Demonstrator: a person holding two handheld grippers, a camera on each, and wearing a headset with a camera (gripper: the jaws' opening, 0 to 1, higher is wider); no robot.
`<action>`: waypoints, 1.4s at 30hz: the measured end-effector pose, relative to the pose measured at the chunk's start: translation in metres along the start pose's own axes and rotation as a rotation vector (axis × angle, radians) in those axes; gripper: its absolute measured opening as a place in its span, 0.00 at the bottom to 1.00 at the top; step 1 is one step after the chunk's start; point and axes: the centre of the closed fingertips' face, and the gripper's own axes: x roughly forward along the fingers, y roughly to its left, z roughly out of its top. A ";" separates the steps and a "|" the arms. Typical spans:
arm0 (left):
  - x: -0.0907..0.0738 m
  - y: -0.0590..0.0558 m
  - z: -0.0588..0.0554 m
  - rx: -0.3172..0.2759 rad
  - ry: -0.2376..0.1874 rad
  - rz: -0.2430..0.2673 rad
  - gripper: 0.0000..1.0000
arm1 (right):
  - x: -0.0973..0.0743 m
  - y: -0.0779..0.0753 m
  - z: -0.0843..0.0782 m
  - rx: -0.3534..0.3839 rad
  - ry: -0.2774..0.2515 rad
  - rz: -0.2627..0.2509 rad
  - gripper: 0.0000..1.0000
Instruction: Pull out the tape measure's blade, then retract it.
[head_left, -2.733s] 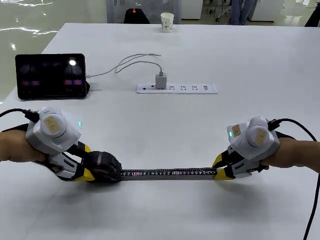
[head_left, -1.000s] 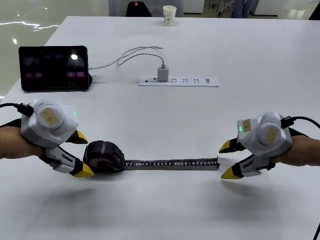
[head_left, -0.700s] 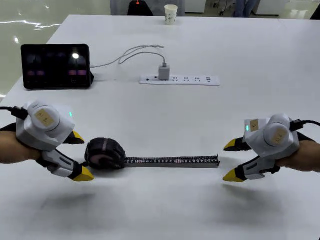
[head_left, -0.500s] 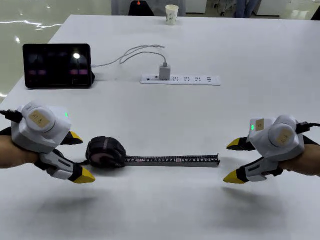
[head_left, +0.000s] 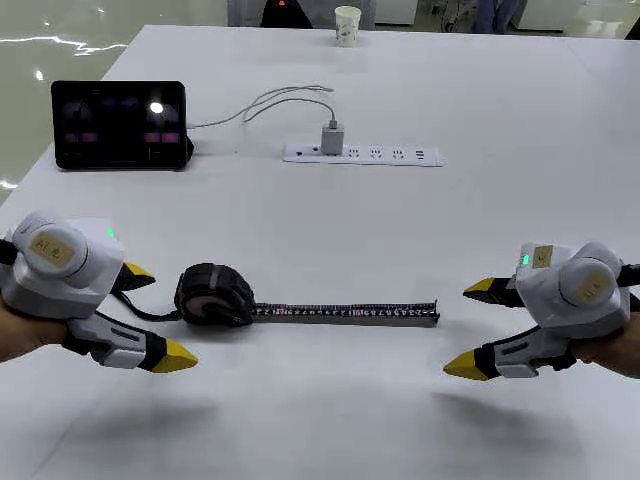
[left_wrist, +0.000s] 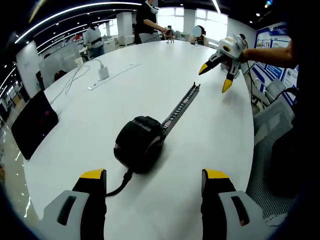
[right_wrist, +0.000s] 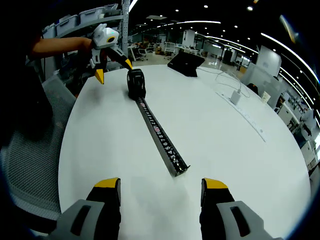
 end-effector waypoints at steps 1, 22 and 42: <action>0.000 -0.003 0.000 -0.004 -0.007 -0.003 0.75 | 0.000 0.001 0.001 0.006 -0.007 -0.003 0.64; -0.014 -0.025 -0.001 -0.151 -0.171 0.110 0.85 | -0.007 0.027 0.007 0.149 -0.116 -0.078 0.73; -0.021 -0.046 0.010 -0.216 -0.283 0.212 0.93 | -0.014 0.044 0.024 0.263 -0.218 -0.182 0.85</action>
